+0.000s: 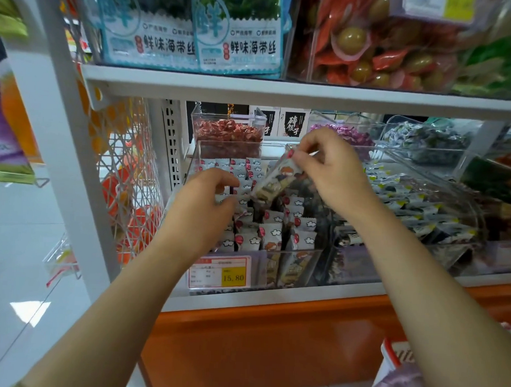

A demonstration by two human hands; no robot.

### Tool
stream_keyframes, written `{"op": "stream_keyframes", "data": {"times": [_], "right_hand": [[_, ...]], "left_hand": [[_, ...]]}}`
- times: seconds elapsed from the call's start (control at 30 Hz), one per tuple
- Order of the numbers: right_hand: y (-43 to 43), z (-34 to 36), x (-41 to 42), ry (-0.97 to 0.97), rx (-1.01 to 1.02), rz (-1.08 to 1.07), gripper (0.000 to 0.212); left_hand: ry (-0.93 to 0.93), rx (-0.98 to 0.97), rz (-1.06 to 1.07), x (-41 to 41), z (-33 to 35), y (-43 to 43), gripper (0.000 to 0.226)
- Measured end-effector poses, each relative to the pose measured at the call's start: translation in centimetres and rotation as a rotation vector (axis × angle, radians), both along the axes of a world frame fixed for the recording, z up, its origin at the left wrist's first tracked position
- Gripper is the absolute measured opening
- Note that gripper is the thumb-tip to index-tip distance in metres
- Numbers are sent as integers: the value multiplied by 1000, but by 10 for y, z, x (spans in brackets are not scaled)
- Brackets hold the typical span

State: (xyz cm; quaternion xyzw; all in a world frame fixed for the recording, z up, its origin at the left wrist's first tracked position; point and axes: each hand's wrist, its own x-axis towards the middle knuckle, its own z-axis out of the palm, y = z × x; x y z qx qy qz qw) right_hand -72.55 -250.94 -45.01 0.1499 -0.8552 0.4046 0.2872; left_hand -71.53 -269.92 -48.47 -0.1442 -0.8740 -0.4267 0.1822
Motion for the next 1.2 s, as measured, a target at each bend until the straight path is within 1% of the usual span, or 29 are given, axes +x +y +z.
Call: {"op": "stream_keyframes", "data": {"times": [0.03, 0.1, 0.2, 0.3, 0.47, 0.6, 0.77, 0.83, 0.9, 0.97, 1.0, 1.1, 1.2], "right_hand": [[2, 0, 5, 40, -74, -12, 22], [5, -1, 15, 51, -229, -7, 21], [6, -7, 25, -72, -490, 54, 15], [2, -16, 30, -204, -712, 138, 12], [4, -22, 37, -386, -995, 305, 8], [7, -22, 41, -529, -1028, 357, 8], [9, -20, 41, -623, -1112, 482, 20], [10, -20, 41, -649, -1139, 517, 20], [10, -20, 40, -657, -1180, 520, 13], [10, -20, 39, -664, -1245, 478, 5], [10, -20, 38, -669, -1282, 449, 6], [11, -21, 35, -682, -1369, 402, 17], [11, -21, 35, -688, -1406, 428, 16]], "left_hand": [[7, 23, -1, 0, 1, 1, 28], [-19, 83, -25, 2, 2, 3, 35], [-121, 175, -84, 5, 2, 5, 40], [-196, 272, -125, 7, 1, 7, 29], [-336, 551, -121, 6, 2, 3, 19], [-377, 711, -116, 7, 4, 2, 17], [-441, 837, -105, 6, 5, -1, 13], [-504, 931, -141, 5, 7, -3, 12], [-580, 1006, -209, 5, 10, -5, 10], [-621, 1062, -285, 6, 12, -5, 11], [-625, 1082, -315, 7, 13, -5, 11], [-616, 1118, -384, 11, 15, -2, 2], [-598, 1114, -448, 11, 15, -2, 5]]}}
